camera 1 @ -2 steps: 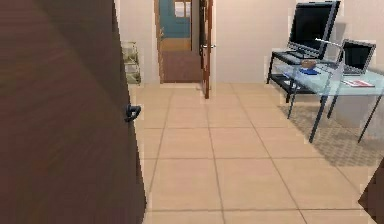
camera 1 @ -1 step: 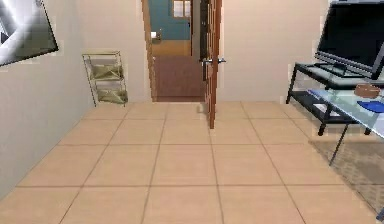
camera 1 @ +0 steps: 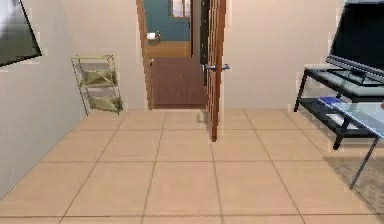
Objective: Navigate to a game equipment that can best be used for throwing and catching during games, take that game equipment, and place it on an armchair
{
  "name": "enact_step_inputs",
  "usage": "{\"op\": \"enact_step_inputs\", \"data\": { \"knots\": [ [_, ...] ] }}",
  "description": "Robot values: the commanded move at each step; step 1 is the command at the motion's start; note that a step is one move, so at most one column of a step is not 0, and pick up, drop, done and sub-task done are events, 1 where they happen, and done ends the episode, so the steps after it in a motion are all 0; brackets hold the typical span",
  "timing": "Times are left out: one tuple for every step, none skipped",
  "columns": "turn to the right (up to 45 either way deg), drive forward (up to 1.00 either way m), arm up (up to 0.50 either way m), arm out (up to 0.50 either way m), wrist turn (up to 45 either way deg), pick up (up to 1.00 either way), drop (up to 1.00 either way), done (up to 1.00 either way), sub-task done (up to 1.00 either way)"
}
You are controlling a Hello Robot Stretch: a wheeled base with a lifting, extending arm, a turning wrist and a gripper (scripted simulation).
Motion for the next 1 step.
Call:
{"op": "enact_step_inputs", "data": {
  "knots": [
    [-6.0,0.0,0.0,0.0,0.0,0.0,0.0,0.0,0.0]
  ]
}}
